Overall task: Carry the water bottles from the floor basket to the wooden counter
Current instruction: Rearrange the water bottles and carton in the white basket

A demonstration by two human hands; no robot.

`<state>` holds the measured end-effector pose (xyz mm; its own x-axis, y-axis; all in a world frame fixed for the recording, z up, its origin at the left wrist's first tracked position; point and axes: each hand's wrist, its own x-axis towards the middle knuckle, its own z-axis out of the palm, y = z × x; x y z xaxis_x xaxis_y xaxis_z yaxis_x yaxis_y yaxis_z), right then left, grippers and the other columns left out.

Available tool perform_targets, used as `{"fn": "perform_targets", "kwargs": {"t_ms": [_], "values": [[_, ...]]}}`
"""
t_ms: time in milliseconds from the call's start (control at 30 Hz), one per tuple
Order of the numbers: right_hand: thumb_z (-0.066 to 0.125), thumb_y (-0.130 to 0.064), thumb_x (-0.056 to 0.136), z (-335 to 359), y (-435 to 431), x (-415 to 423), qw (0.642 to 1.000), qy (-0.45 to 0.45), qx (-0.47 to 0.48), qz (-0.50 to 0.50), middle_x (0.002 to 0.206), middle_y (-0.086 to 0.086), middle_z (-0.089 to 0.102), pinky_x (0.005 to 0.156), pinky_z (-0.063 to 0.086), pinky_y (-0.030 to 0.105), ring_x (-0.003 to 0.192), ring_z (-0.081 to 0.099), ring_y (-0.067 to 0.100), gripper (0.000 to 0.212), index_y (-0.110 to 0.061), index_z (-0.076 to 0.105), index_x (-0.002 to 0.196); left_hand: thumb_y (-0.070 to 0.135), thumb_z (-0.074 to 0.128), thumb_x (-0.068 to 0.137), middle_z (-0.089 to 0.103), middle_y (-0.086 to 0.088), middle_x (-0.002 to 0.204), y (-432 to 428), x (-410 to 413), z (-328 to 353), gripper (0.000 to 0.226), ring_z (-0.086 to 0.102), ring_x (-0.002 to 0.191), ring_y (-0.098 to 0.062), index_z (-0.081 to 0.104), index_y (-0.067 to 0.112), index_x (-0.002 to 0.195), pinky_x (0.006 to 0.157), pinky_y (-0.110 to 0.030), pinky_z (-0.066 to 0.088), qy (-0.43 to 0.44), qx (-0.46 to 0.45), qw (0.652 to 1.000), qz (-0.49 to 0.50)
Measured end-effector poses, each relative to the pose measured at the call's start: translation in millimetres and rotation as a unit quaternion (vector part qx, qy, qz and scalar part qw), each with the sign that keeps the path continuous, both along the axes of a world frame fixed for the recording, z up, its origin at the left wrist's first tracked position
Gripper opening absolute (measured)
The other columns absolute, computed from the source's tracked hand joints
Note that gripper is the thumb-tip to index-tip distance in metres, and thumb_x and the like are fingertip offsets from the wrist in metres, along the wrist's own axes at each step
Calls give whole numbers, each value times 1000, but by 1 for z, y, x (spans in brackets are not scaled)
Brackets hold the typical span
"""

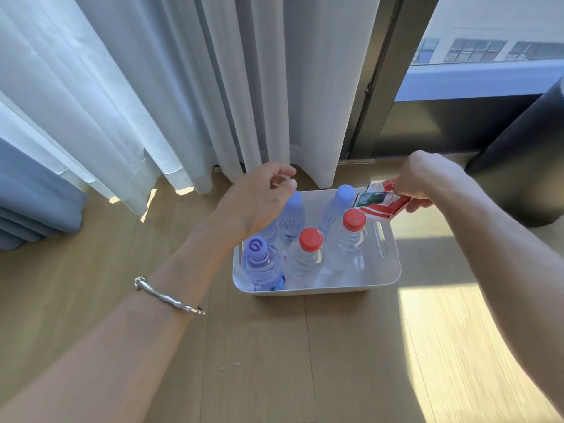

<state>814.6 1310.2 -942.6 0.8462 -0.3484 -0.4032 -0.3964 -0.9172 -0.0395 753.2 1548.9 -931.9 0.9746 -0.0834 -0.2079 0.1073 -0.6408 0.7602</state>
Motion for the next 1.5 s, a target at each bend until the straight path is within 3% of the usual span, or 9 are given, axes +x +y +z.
{"fn": "perform_targets", "kwargs": {"t_ms": [133,267,400,567,700,867,967,1267,1500], "values": [[60,-21,86,-28,10,-13,999,-7,10,37,55,2,62,46,41,19,42,61,14,28,-10,55,62,33,48,98,54,8,135,-11,-2,-1,36,48,123,-7,52,28,133,99,-22,35,19,44,998,-48],[60,-20,85,-47,4,-21,999,16,12,47,75,3,64,52,40,20,70,71,23,25,-14,46,64,41,45,98,48,11,140,-22,-2,-3,38,43,130,-12,47,37,135,106,-30,33,14,100,993,-65],[62,-29,87,-52,-7,-25,999,-2,2,54,86,6,66,61,46,26,81,69,26,26,-14,51,69,36,44,99,44,8,146,-33,-1,-6,40,38,134,-11,45,30,139,96,-17,25,13,89,992,-87],[63,-33,88,-51,-21,-27,998,-13,6,53,86,8,63,68,49,33,83,66,27,24,-9,59,83,34,45,99,44,7,146,-51,2,-5,41,39,133,-10,45,27,140,92,-14,23,-3,95,991,-91],[62,-28,88,-44,-28,-25,997,-29,-5,70,82,8,56,67,46,34,77,59,27,19,-13,53,84,33,46,99,45,5,146,-62,3,-8,41,40,132,-13,45,26,140,93,-18,25,-4,103,991,-90],[58,-36,90,-56,-16,-34,993,-1,6,118,89,6,64,74,50,32,89,68,26,20,-16,56,90,32,44,99,44,4,147,-69,2,-10,41,38,134,-14,45,25,140,99,-21,27,-1,112,990,-82],[59,-36,91,-59,-15,-39,992,-9,-2,128,85,5,56,71,48,31,81,60,24,27,-13,60,105,33,43,100,43,4,147,-72,0,-12,41,39,134,-15,44,25,140,102,-24,28,-2,116,990,-78],[58,-38,93,-55,-24,-40,991,-44,5,126,93,7,56,68,38,31,84,56,27,34,-12,60,115,35,44,99,48,5,143,-68,-3,-22,40,42,132,-17,47,28,138,104,-31,30,6,124,990,-59],[61,-30,91,-41,-28,-28,992,-62,21,107,92,7,57,66,42,33,78,53,27,17,-14,56,92,36,43,99,45,5,146,-71,-2,-25,42,40,134,-16,44,28,140,105,-31,30,8,107,992,-69]]}}
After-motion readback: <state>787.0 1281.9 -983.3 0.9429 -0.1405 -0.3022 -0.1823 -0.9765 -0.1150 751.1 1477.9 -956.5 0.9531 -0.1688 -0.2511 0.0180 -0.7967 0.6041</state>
